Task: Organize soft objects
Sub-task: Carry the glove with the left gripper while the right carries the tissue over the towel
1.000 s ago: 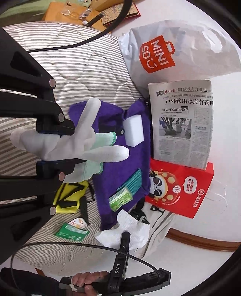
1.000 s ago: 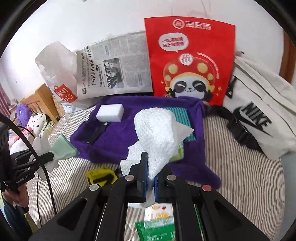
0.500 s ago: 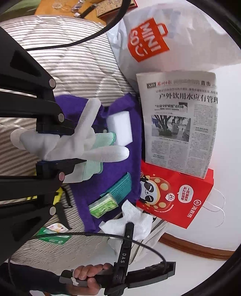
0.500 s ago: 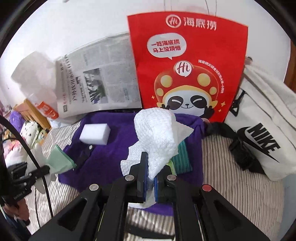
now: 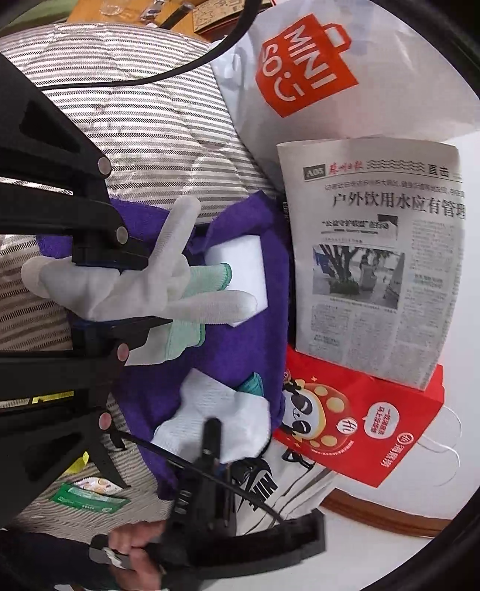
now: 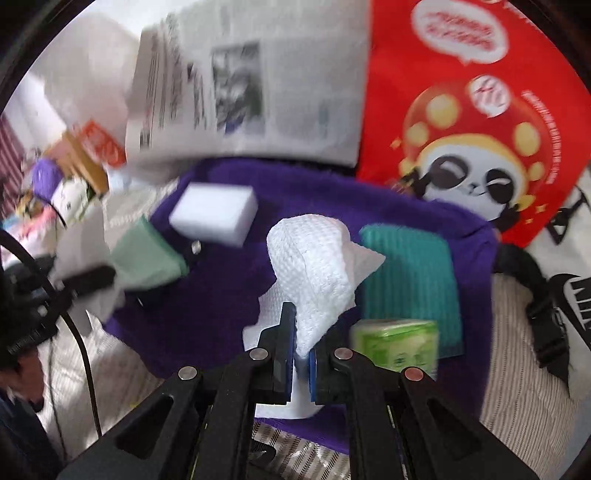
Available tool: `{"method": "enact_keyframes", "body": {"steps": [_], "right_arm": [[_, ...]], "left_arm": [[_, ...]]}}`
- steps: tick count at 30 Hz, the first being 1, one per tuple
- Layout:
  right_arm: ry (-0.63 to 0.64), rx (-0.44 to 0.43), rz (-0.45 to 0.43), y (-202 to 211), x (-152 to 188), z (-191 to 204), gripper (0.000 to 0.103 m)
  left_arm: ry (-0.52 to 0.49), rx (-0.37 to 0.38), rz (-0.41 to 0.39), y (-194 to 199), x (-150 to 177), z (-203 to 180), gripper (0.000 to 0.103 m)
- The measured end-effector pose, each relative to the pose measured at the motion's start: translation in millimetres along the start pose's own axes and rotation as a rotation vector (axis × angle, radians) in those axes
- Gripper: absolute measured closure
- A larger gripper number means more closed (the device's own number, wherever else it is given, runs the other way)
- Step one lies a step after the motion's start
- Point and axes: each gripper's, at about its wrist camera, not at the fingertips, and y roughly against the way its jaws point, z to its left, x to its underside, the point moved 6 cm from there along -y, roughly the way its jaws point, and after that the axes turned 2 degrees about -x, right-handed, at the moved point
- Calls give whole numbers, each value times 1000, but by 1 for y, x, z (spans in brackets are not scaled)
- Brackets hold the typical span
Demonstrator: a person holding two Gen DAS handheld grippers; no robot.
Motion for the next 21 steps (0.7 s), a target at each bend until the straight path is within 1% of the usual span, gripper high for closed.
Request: {"method": "enact_keyframes", "body": {"steps": [3, 5, 12, 16, 17, 19, 20, 21], "right_arm": [[33, 10, 46, -16, 7, 6, 96], [38, 14, 57, -22, 9, 5, 96], [27, -19, 111, -43, 16, 1, 95], [37, -35, 117, -44, 17, 1, 94], [41, -39, 120, -43, 17, 0, 92], [39, -52, 125, -43, 18, 0, 86], [34, -63, 130, -43, 18, -1, 76], [23, -82, 139, -42, 19, -1, 58]], "left_arm": [[10, 5, 5, -4, 2, 3, 85], [14, 9, 6, -5, 3, 4, 85], [19, 13, 6, -8, 6, 5, 85], [20, 14, 8, -9, 6, 5, 85], [19, 16, 8, -9, 6, 4, 85], [19, 17, 9, -11, 5, 3, 85], [19, 17, 12, -12, 5, 3, 85], [17, 18, 15, -13, 5, 2, 85]]}}
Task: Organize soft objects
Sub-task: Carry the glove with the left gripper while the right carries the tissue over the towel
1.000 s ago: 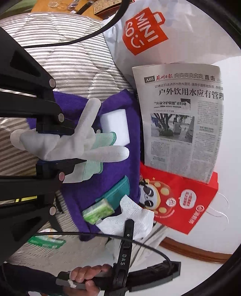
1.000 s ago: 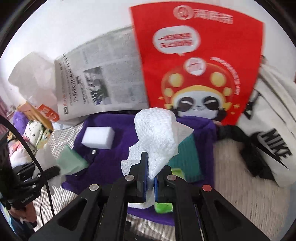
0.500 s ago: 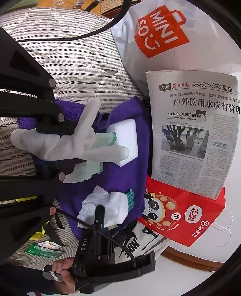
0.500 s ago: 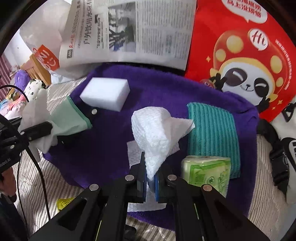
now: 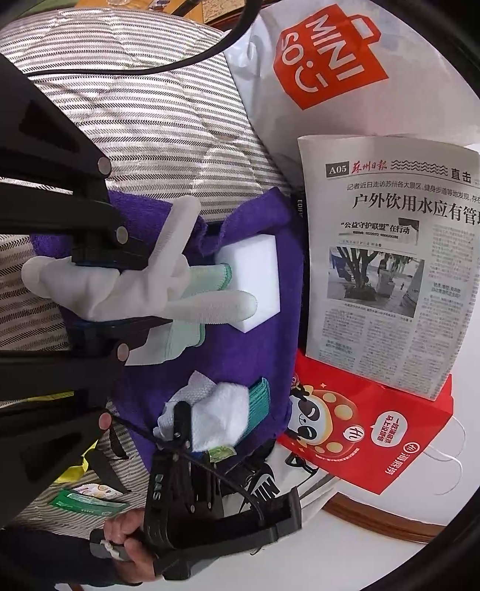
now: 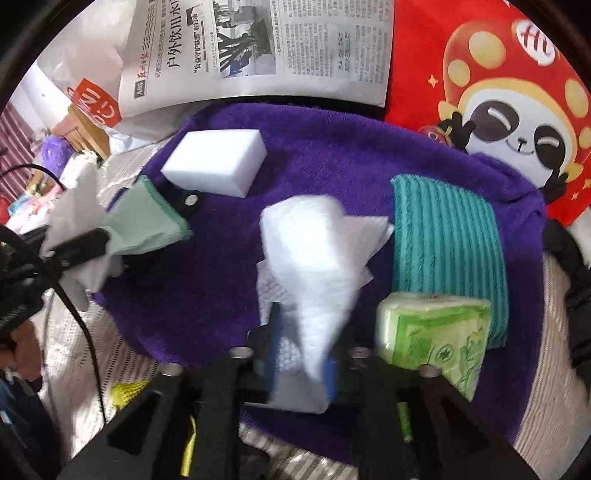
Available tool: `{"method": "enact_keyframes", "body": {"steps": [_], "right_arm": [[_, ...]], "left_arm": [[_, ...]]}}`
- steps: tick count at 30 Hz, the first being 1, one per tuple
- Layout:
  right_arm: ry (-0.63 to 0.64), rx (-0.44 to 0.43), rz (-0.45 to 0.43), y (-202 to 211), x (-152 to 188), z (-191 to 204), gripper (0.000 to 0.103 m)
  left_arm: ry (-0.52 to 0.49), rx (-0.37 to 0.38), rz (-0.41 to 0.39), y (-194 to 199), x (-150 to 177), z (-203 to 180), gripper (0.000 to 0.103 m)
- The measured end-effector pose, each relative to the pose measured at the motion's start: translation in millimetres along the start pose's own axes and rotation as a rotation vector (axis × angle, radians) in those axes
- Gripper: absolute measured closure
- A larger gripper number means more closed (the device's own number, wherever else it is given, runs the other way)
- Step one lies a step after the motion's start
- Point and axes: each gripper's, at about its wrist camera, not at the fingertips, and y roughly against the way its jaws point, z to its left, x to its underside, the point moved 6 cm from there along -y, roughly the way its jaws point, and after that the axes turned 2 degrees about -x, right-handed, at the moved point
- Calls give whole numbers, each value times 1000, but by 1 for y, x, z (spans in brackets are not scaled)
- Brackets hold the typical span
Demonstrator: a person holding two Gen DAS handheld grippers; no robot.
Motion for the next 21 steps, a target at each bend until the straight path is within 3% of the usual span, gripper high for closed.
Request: {"method": "enact_keyframes", "body": {"steps": [2, 3, 9, 14, 17, 21], "right_arm": [[-15, -28, 18, 2, 3, 1, 43], [-9, -32, 19, 4, 4, 3, 42], [94, 74, 1, 20, 4, 14, 42], [94, 117, -8, 39, 7, -2, 42], [63, 114, -38, 56, 6, -16, 41], [20, 45, -63, 63, 3, -19, 37]], "left_arm": [[-8, 1, 4, -3, -1, -3, 85], [-13, 1, 7, -4, -1, -5, 85], [-30, 2, 21, -15, -5, -12, 85], [-36, 18, 29, -26, -9, -16, 85], [-60, 27, 42, -32, -9, -26, 85], [-97, 15, 48, -39, -8, -39, 85]]}}
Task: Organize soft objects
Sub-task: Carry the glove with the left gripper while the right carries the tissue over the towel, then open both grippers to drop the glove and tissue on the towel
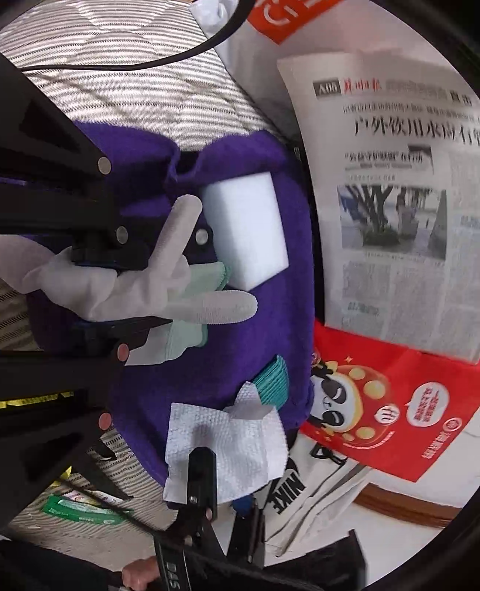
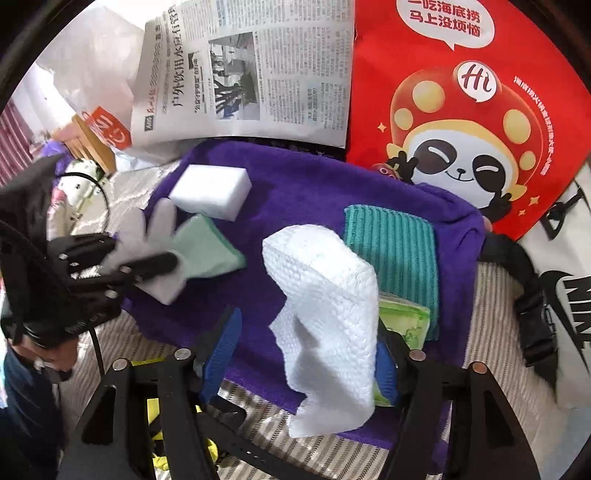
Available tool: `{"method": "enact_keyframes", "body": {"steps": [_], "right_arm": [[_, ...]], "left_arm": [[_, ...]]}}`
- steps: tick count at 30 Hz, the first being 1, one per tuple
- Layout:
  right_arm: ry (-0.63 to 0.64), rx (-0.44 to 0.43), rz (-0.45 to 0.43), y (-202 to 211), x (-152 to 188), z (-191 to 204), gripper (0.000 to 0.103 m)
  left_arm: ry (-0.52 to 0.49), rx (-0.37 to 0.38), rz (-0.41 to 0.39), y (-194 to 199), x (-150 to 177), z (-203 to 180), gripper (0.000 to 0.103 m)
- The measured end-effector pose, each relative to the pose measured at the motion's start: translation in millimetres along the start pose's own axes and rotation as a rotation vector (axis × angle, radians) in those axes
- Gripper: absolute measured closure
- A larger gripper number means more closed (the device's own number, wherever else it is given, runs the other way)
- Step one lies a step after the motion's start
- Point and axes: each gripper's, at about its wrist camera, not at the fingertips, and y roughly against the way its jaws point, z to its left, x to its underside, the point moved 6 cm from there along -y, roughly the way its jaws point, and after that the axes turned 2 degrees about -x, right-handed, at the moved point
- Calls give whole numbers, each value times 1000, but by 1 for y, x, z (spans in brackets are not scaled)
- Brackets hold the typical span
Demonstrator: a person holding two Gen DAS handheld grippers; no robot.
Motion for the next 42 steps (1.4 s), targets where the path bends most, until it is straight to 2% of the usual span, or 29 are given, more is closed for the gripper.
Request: {"method": "enact_keyframes", "body": {"steps": [4, 6, 10, 12, 14, 15, 17, 20, 31, 36, 42], "right_arm": [[2, 13, -18, -3, -3, 2, 37], [-27, -23, -34, -6, -7, 3, 37], [-66, -35, -35, -19, -9, 4, 37], [-40, -24, -3, -27, -6, 7, 37], [-16, 19, -14, -22, -7, 6, 37], [-15, 34, -37, -15, -9, 4, 35], [-34, 23, -82, -6, -13, 1, 28], [-60, 13, -133, 5, -18, -5, 28], [-81, 89, -175, 44, -11, -34, 30], [-159, 83, -184, 61, 22, -44, 30], [-229, 96, -166, 74, 71, -38, 30]], "left_arm": [[-18, -25, 15, -8, -1, -4, 83], [-27, -44, 25, -13, 0, -5, 82], [-34, -53, 40, -17, 2, -7, 78], [-32, -47, 43, -15, 3, -6, 69], [-32, -63, 36, -11, 5, -3, 42], [-32, -76, 36, -10, 5, -2, 39], [-25, -83, 41, -10, 8, 2, 39], [-9, -93, 51, -7, 12, 7, 39], [-26, -130, 8, 28, 12, 15, 39], [-33, -128, -1, 44, 16, 14, 39], [-6, -55, -16, 70, 34, -2, 38]]}}
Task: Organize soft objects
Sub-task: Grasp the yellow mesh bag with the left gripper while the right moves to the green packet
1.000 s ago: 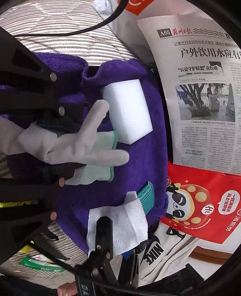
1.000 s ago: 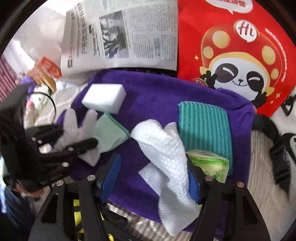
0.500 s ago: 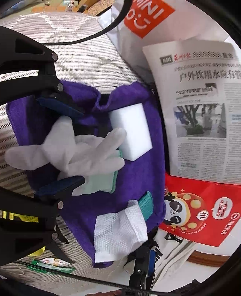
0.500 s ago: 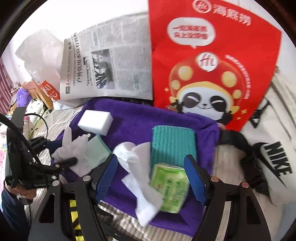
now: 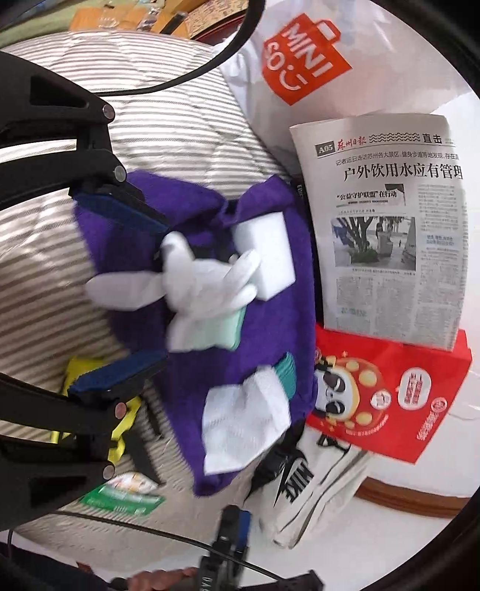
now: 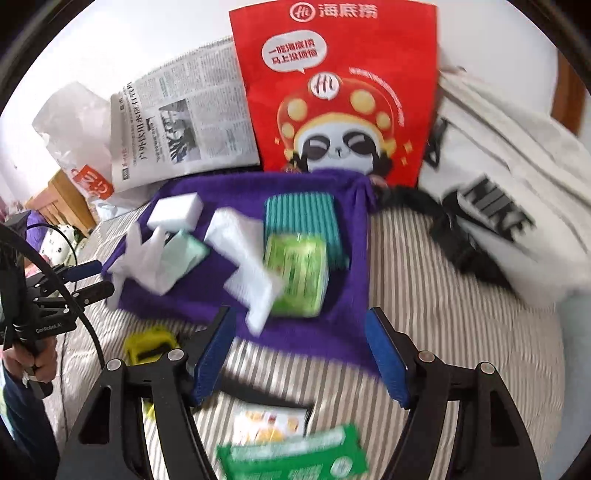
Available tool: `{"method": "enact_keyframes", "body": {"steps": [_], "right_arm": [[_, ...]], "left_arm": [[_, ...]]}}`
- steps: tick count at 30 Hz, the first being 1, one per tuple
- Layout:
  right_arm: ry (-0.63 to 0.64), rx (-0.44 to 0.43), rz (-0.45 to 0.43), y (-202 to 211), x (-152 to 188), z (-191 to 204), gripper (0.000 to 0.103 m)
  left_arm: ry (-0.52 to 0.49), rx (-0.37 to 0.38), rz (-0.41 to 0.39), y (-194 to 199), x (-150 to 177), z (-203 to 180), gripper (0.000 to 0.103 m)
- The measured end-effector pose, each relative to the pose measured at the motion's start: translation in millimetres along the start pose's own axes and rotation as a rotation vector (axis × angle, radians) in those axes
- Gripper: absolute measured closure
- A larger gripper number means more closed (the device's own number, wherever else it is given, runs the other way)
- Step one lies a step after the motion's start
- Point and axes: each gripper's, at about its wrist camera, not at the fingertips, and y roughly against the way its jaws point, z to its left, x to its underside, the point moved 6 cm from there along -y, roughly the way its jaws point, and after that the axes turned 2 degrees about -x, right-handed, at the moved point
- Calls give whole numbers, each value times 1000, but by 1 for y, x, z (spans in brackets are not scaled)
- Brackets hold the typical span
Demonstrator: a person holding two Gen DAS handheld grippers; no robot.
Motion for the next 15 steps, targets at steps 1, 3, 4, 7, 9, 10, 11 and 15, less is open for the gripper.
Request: {"method": "enact_keyframes", "body": {"steps": [1, 3, 4, 7, 9, 10, 11, 15], "right_arm": [[-12, -6, 3, 4, 8, 1, 30], [-29, -13, -2, 13, 23, 3, 30], [-35, -20, -2, 17, 29, 4, 30], [-55, -39, 0, 26, 48, 10, 30], [-70, -45, 5, 29, 59, 12, 30], [-76, -49, 10, 30, 64, 13, 30], [-83, -52, 16, 30, 69, 13, 30], [-113, -49, 36, 33, 88, 12, 30]], "left_arm": [[3, 16, 0, 3, 4, -4, 36], [-5, 65, 9, 8, 13, -14, 35], [-8, 75, 9, 9, 17, -18, 35], [-24, 85, 20, 5, 28, -32, 34], [-48, 87, 36, -4, 34, -42, 34], [-66, 84, 46, -10, 36, -47, 34], [-86, 72, 54, -15, 38, -52, 34], [-192, 23, 66, -33, 45, -68, 38]]}}
